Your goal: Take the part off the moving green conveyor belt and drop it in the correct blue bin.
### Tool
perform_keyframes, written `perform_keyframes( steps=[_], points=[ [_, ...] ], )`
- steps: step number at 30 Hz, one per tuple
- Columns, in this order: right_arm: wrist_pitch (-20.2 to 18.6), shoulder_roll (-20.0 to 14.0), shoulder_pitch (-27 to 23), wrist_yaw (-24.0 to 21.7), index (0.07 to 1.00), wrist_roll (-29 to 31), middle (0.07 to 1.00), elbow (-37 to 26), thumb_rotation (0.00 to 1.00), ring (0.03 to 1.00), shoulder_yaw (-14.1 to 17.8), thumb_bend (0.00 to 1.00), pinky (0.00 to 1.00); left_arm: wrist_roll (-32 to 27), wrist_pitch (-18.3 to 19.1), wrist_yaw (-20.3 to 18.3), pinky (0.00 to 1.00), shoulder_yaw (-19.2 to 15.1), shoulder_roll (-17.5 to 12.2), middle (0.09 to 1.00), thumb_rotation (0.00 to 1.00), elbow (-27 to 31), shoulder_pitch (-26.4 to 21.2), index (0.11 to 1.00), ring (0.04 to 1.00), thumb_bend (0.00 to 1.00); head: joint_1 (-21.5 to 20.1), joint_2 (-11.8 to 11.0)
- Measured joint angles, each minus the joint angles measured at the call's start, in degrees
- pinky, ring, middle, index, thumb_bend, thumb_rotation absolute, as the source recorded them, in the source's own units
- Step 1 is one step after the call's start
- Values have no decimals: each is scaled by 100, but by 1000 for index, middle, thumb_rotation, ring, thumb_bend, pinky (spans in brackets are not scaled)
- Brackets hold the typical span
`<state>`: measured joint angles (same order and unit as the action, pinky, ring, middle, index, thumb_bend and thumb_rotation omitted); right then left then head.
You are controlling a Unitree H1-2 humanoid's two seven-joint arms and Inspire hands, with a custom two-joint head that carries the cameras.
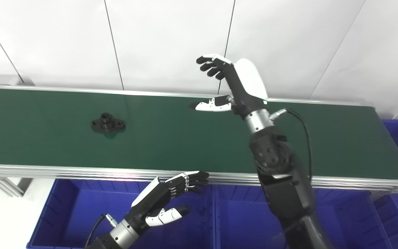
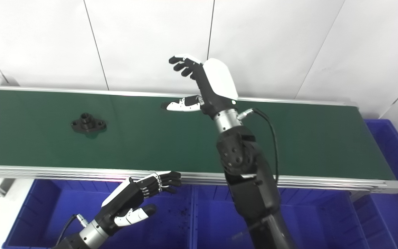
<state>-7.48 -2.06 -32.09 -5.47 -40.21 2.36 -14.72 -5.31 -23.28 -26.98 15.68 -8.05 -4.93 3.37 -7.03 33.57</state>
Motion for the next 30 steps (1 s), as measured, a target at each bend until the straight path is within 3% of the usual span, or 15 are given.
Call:
perform_keyframes(
  steps=[5,16,21,25,30],
  points=[
    [7,11,-323,162,736,-60,674,699,137,625,-187,829,579,2,19,2,752,-3,-3,843,720,10,-10,836,816,402,9,9],
    [4,30,-1041,241,756,-89,728,2037,224,707,-448,871,664,1,165,3,755,15,-2,841,718,83,-2,835,820,411,26,35],
    [24,19,-1108,374,766,-88,744,2642,266,745,-626,880,691,10,185,18,751,45,-1,842,723,228,60,836,818,417,61,70],
    [29,14,-1109,426,787,-69,767,2755,265,760,-740,875,707,17,202,60,755,61,-2,843,728,260,134,836,820,419,79,114],
    [48,53,-1184,635,836,-92,861,3209,336,846,-962,872,768,29,224,100,761,106,-32,846,741,367,236,838,825,414,114,158]
  ],
)
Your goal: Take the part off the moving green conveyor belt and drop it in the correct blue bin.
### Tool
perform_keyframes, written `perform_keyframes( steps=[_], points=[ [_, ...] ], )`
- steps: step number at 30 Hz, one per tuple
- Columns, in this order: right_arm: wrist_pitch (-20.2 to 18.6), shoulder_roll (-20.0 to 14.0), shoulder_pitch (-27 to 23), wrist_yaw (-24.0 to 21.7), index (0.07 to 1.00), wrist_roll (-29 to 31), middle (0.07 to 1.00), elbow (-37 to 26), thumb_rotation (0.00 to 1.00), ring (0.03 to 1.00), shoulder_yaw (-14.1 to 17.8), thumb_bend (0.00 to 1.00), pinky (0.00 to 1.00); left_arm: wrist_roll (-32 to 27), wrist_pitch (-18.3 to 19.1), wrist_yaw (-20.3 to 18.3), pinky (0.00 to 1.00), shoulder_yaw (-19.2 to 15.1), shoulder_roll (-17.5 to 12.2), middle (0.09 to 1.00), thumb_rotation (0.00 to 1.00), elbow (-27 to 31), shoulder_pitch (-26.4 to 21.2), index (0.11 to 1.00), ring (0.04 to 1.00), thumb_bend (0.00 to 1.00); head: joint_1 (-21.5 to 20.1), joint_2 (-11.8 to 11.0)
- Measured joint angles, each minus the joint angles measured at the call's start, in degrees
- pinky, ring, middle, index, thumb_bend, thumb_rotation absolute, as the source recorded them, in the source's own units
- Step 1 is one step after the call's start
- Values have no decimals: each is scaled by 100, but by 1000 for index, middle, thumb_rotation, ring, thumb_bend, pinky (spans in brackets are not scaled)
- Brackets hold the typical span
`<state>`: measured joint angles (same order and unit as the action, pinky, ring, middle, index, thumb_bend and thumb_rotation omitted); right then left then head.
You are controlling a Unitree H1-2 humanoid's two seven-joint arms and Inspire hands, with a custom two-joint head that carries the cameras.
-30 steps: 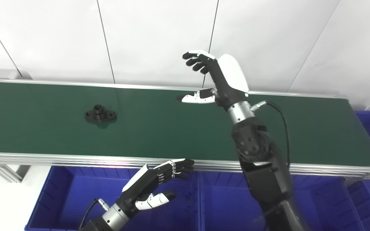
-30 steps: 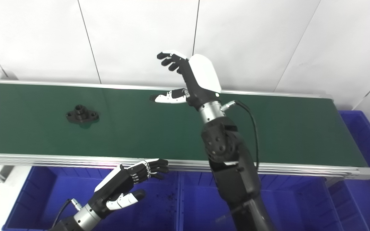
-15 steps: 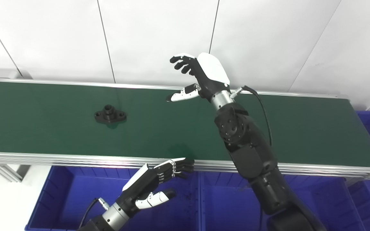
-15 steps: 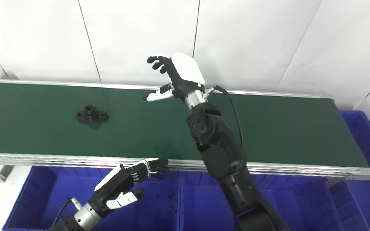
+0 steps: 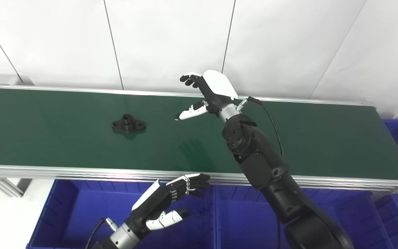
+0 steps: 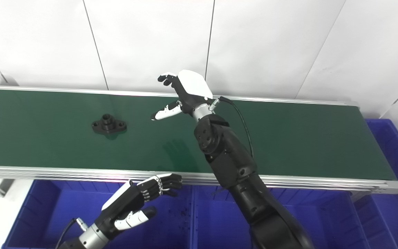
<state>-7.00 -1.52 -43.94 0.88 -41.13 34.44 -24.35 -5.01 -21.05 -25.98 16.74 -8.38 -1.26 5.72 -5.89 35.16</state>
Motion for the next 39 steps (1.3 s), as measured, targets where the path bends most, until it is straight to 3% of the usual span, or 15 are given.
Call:
perform_keyframes(
  steps=[11,19,27,32,36,39],
  points=[
    [313,293,-276,363,878,-12,879,1011,381,892,-344,881,806,-5,15,9,771,14,-43,851,716,108,146,842,832,409,-26,35],
    [418,432,-488,386,894,-15,895,1549,435,920,-590,858,847,-32,33,9,760,11,-53,850,709,281,184,842,827,400,26,62],
    [654,513,-596,524,892,-12,894,2065,435,921,-653,856,864,-29,40,12,765,15,-89,847,707,329,281,842,828,402,88,88],
    [690,616,-729,691,881,-25,884,2319,449,886,-703,862,800,-28,104,28,764,20,-89,842,696,490,354,838,824,402,158,106],
    [731,725,-847,893,858,-27,854,2731,392,840,-762,882,758,-17,170,51,759,23,-95,837,664,536,388,832,818,400,255,132],
    [769,800,-871,1043,787,-22,753,3017,335,740,-785,871,696,-32,195,51,750,44,-95,828,634,688,465,824,810,396,281,149]
  ],
)
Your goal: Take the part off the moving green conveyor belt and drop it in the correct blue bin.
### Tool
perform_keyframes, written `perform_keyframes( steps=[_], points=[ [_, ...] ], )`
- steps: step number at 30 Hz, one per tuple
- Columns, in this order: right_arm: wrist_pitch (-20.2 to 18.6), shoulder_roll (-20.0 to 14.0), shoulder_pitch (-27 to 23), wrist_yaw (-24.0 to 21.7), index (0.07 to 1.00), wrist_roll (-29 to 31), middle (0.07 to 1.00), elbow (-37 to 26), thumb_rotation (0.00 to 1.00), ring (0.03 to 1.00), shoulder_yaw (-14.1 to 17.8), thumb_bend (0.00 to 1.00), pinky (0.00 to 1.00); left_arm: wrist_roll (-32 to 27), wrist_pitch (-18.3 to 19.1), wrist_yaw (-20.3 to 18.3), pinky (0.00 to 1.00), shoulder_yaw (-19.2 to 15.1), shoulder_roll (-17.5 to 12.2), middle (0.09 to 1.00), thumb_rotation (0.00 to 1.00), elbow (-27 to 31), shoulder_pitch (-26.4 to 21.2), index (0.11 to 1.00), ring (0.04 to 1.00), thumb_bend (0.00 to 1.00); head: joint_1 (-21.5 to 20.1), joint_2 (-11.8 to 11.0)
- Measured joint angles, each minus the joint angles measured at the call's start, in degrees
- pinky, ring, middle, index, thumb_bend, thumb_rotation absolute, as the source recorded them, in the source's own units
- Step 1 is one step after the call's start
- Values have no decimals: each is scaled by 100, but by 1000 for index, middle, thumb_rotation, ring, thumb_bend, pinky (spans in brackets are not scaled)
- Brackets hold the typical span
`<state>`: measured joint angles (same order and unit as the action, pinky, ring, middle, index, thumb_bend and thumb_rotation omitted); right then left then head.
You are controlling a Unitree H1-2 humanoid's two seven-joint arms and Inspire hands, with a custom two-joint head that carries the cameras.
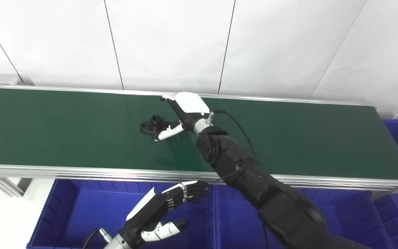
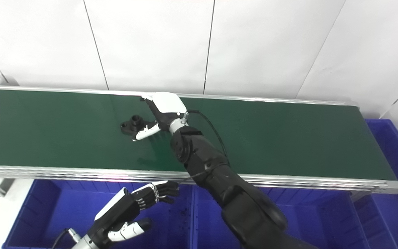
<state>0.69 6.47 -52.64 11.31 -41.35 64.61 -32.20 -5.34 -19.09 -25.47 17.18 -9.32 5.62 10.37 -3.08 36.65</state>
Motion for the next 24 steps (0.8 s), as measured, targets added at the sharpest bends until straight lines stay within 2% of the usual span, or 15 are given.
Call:
perform_keyframes(
  steps=[2,5,6,7,8,14,24],
  points=[
    [81,64,-18,154,716,17,676,309,261,673,-6,856,645,-46,-5,0,740,16,2,822,623,38,44,817,800,395,18,9],
    [149,220,-24,346,632,166,632,674,143,645,73,839,630,-58,-4,13,733,34,8,817,631,114,117,812,794,402,53,26],
    [166,250,-29,448,564,194,614,724,140,621,96,685,602,-58,-4,13,732,44,8,818,637,163,134,812,794,408,62,35],
    [187,267,-59,473,504,218,545,787,46,564,98,580,533,-59,-4,17,735,43,8,819,644,201,144,813,796,410,62,44],
    [198,291,-99,520,485,224,527,881,18,532,94,550,487,-60,-4,29,740,40,12,820,642,210,144,814,799,405,62,53],
    [324,360,-135,526,483,296,493,955,0,470,71,531,403,-86,16,65,748,-2,-17,825,641,208,178,817,807,396,0,70],
    [424,304,-135,518,478,484,508,1049,0,494,101,529,427,-428,16,26,744,-44,-41,824,651,190,84,814,802,377,-79,97]
  ],
)
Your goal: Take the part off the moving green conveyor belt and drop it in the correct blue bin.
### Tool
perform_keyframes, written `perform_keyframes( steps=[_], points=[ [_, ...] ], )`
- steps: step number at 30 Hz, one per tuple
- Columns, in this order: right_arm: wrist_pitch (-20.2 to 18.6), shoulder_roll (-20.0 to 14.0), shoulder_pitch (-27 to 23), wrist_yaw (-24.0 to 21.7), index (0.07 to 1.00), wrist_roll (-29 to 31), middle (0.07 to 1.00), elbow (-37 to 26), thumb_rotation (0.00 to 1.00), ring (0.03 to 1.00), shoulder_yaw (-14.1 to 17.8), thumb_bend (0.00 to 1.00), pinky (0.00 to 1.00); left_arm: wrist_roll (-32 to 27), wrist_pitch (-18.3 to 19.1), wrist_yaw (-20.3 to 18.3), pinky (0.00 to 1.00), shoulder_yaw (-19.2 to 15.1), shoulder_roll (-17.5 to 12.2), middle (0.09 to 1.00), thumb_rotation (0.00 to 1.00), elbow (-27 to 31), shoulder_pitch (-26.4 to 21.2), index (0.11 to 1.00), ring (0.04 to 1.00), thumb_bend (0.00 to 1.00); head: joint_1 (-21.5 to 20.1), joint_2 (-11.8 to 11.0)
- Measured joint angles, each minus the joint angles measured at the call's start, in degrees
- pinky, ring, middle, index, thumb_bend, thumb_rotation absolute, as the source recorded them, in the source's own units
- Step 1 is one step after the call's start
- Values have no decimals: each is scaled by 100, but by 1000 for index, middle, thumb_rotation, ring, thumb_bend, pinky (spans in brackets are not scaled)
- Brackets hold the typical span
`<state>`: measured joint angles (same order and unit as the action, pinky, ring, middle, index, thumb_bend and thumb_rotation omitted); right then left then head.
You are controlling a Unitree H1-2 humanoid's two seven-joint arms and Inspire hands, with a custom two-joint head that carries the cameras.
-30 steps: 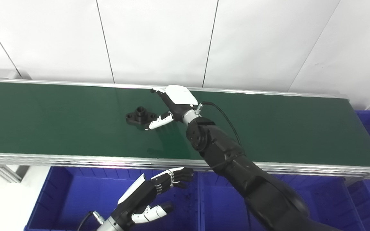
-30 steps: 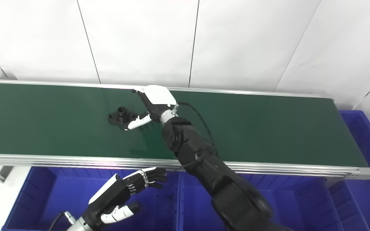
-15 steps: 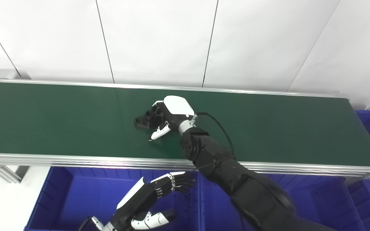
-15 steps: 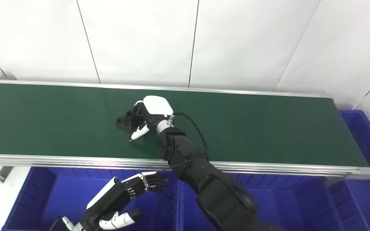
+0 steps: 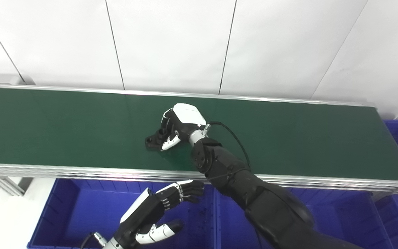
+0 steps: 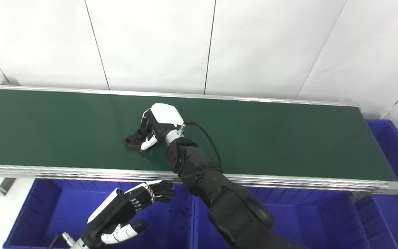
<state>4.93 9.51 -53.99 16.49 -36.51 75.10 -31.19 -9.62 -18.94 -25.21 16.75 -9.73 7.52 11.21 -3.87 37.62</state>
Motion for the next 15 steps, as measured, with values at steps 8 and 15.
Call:
perform_keyframes(
  steps=[8,15],
  points=[
    [1,-76,-3,-102,474,158,517,-2,0,505,53,528,435,-51,-1,-51,744,-54,-75,821,637,0,-17,813,797,372,-53,18],
    [1,-147,-3,-176,475,263,513,-38,0,498,152,528,430,-138,-3,-88,748,-108,-110,822,647,-6,-47,816,799,364,-88,26]
  ],
)
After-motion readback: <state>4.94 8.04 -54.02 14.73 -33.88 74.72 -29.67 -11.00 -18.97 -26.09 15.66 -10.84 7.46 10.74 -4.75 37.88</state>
